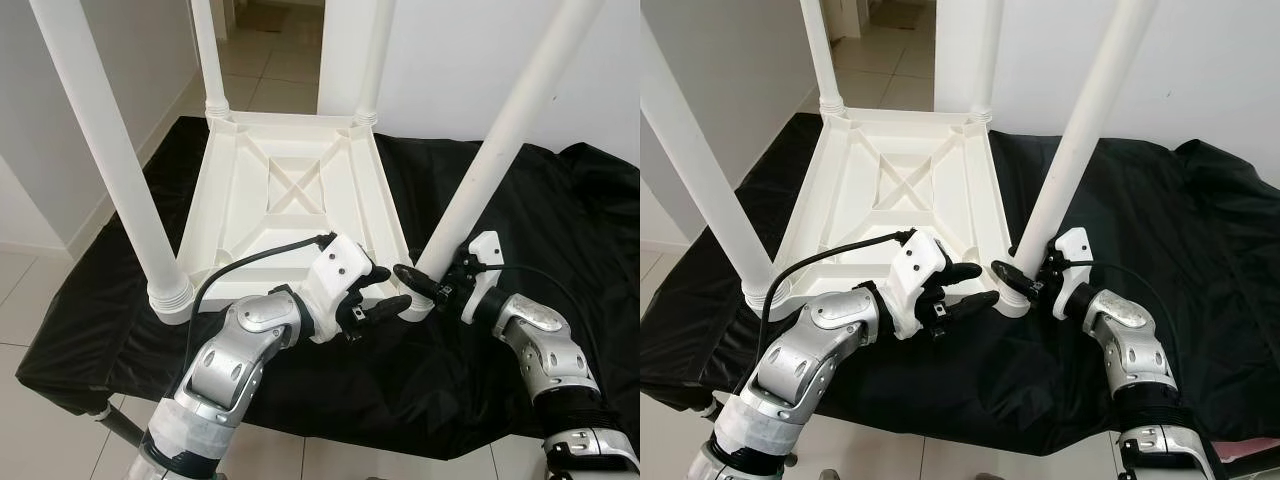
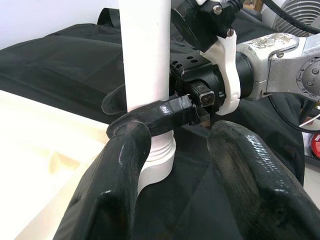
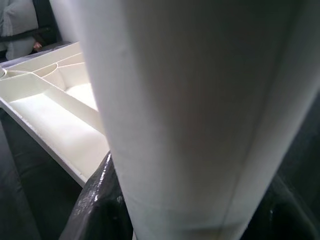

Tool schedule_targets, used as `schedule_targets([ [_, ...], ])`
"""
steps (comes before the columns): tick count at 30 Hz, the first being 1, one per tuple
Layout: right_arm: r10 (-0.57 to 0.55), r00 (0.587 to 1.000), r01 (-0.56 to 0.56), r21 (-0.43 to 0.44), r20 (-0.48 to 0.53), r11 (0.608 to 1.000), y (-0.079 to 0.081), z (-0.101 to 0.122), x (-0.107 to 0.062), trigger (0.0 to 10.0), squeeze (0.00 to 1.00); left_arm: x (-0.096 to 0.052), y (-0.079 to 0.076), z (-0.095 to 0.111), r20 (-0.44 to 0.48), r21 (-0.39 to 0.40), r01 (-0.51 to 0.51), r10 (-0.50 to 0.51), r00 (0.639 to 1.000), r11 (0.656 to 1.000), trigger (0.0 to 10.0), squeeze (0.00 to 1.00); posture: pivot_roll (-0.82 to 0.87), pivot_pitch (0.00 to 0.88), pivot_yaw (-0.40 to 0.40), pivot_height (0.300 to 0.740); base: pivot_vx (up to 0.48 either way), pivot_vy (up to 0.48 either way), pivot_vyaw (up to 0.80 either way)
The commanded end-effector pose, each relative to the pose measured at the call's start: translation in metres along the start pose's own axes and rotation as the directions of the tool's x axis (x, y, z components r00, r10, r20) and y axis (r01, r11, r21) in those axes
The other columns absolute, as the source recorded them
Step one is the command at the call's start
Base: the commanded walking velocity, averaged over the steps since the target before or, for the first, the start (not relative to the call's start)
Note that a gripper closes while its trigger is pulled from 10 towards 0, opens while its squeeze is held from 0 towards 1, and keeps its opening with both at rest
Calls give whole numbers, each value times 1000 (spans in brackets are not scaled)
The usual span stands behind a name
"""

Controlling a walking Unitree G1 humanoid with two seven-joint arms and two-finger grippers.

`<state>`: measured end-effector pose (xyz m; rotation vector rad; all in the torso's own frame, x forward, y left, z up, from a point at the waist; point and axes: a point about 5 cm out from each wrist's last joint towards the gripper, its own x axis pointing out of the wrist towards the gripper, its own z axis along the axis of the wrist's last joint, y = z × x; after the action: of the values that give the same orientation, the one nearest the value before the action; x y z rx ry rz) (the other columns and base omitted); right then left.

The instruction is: Building children table

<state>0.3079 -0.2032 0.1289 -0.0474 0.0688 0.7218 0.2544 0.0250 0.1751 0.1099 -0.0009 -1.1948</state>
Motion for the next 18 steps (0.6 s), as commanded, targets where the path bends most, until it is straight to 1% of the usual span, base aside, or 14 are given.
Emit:
schedule_targets([
  [1, -57, 997, 55, 60, 42, 997, -2, 2, -1, 10000, 0, 1, 0, 1, -1, 7, -26, 26, 1000, 1000, 10000, 0, -77, 0, -35, 740, 0, 0, 0],
  [4, -216, 976, 215, 13, 33, 976, -4, 5, 1, 10000, 0, 1, 0, 0, -2, 6, -27, 27, 1000, 1000, 10000, 0, -81, 0, -38, 740, 0, 0, 0],
  [5, -216, 976, 215, 13, 33, 976, -4, 5, 1, 10000, 0, 1, 0, 0, -2, 6, -27, 27, 1000, 1000, 10000, 0, -81, 0, -38, 740, 0, 0, 0],
  [6, -289, 957, 289, 20, 28, 957, -1, 4, 1, 10000, 0, 1, 0, 0, -3, 5, -29, 29, 1000, 1000, 10000, 0, -81, 0, -42, 740, 0, 0, 0],
  [7, -289, 957, 289, 20, 28, 957, -1, 4, 1, 10000, 0, 1, 0, 0, -3, 5, -29, 29, 1000, 1000, 10000, 0, -81, 0, -42, 740, 0, 0, 0],
  [8, -352, 936, 351, 24, 21, 936, 2, 3, 0, 10000, 0, 1, 1, 0, -4, 5, -31, 31, 1000, 999, 10000, 0, -80, 0, -43, 740, 0, 0, 0],
  [9, -352, 936, 351, 24, 21, 936, 2, 3, 0, 10000, 0, 1, 1, 0, -4, 5, -31, 31, 1000, 999, 10000, 0, -80, 0, -43, 740, 0, 0, 0],
  [10, -420, 907, 419, 19, 25, 908, 8, 3, 0, 10000, 0, 0, 0, -1, -4, 3, -33, 33, 999, 999, 10000, 0, -83, 0, -43, 740, 0, 0, 0],
  [12, -420, 907, 419, 19, 25, 908, 8, 3, 0, 10000, 0, 0, 0, -1, -4, 3, -33, 33, 999, 999, 10000, 0, -83, 0, -43, 740, 0, 0, 0],
  [14, -593, 804, 592, 37, 35, 805, 23, 1, -3, 10000, 0, -1, 0, -2, -6, 0, -33, 33, 999, 999, 10000, 0, -83, 0, -45, 740, 0, 0, 0],
  [15, -664, 747, 663, 26, 44, 748, 29, 2, -4, 10000, 0, -1, 0, -2, -6, 0, -32, 32, 999, 999, 10000, 0, -83, 0, -45, 740, 0, 0, 0],
  [16, -664, 747, 663, 26, 44, 748, 29, 2, -4, 10000, 0, -1, 0, -2, -6, 0, -32, 32, 999, 999, 10000, 0, -83, 0, -45, 740, 0, 0, 0],
  [17, -752, 658, 751, 48, 43, 659, 34, 1, -6, 10000, 0, 0, 0, -2, -6, 0, -31, 31, 999, 1000, 10000, 0, -86, 0, -46, 740, 0, 0, 0],
  [18, -752, 658, 751, 48, 43, 659, 34, 1, -6, 10000, 0, 0, 0, -2, -6, 0, -31, 31, 999, 1000, 10000, 0, -86, 0, -46, 740, 0, 0, 0],
])
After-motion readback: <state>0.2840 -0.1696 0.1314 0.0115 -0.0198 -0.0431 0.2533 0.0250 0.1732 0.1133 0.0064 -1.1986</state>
